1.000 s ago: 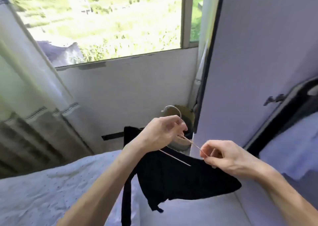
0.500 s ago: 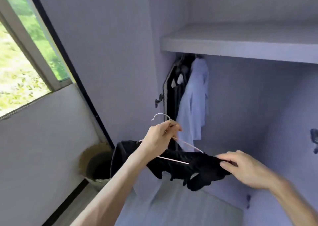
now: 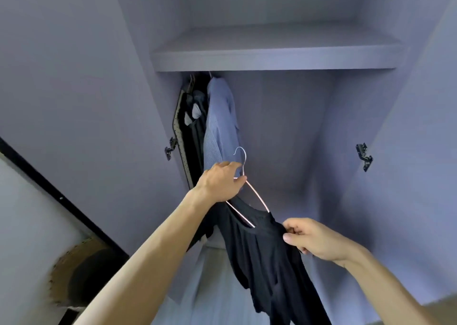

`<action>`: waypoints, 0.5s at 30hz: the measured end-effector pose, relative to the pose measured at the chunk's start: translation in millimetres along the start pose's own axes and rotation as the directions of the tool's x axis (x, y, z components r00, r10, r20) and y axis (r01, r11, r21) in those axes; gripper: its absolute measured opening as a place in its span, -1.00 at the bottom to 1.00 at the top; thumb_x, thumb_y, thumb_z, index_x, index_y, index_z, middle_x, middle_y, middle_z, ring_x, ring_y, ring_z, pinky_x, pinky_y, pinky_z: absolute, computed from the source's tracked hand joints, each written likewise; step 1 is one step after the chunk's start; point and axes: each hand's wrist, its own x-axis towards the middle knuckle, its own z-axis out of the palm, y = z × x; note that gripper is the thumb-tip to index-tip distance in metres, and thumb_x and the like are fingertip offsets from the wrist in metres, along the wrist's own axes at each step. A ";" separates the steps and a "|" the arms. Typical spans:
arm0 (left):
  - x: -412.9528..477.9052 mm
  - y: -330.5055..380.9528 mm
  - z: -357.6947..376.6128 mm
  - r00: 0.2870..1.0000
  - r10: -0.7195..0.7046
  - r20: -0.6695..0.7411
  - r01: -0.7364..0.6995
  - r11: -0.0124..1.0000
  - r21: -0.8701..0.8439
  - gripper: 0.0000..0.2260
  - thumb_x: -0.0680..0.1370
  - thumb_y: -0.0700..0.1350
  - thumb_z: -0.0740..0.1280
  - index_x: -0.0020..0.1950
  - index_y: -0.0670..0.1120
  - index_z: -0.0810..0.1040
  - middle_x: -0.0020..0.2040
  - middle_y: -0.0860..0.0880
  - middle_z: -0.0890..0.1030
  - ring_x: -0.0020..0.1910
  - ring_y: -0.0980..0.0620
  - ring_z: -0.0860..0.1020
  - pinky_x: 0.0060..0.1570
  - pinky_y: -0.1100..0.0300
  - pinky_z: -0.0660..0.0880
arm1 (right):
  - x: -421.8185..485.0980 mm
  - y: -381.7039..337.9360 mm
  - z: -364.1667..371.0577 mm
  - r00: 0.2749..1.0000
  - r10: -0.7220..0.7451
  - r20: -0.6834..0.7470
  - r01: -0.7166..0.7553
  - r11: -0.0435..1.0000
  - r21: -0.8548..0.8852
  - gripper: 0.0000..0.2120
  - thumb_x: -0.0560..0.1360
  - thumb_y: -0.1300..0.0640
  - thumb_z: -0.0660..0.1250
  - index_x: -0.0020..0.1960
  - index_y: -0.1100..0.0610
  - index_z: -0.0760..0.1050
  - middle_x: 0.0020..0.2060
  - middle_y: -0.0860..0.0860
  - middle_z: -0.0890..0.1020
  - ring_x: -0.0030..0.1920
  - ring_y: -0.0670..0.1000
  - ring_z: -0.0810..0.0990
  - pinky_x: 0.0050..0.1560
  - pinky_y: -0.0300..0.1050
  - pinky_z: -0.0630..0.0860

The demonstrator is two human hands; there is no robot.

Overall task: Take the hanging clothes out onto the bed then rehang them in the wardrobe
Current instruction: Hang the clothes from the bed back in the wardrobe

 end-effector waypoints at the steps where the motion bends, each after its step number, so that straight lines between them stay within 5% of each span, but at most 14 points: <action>1: 0.6 -7.0 -3.6 1.000 0.005 -0.024 -0.004 0.999 0.042 -0.51 0.64 0.12 0.17 0.54 -0.01 0.30 0.47 -0.04 0.40 0.44 -0.10 0.37 0.41 -0.10 0.32 | 6.8 -0.8 0.1 1.000 -0.002 -0.013 0.002 1.000 0.015 -0.86 0.62 0.21 0.23 0.02 0.26 0.53 -0.33 -0.06 0.43 -0.31 -0.07 0.36 -0.23 -0.24 0.39; 8: 11.1 -87.1 -44.7 0.982 -0.118 -0.147 0.159 0.938 0.307 -0.47 0.63 0.16 0.19 0.59 0.10 0.20 0.63 -0.05 0.01 0.61 -0.10 -0.03 0.53 -0.24 -0.07 | 75.8 -15.0 -12.0 0.982 0.034 -0.185 0.007 0.976 0.220 -0.83 0.63 0.23 0.24 0.05 0.33 0.55 -0.42 -0.01 0.42 -0.39 -0.07 0.37 -0.21 -0.21 0.37; 15: 43.6 -152.3 -109.1 0.887 -0.218 -0.407 0.430 0.711 0.556 -0.37 0.65 0.17 0.07 0.63 0.09 -0.16 0.62 -0.09 -0.29 0.59 -0.14 -0.28 0.45 -0.33 -0.25 | 188.1 -44.1 -56.3 0.941 -0.001 -0.338 0.031 0.996 0.081 -0.81 0.64 0.16 0.20 0.00 0.31 0.44 -0.37 0.01 0.41 -0.36 -0.04 0.37 -0.20 -0.14 0.38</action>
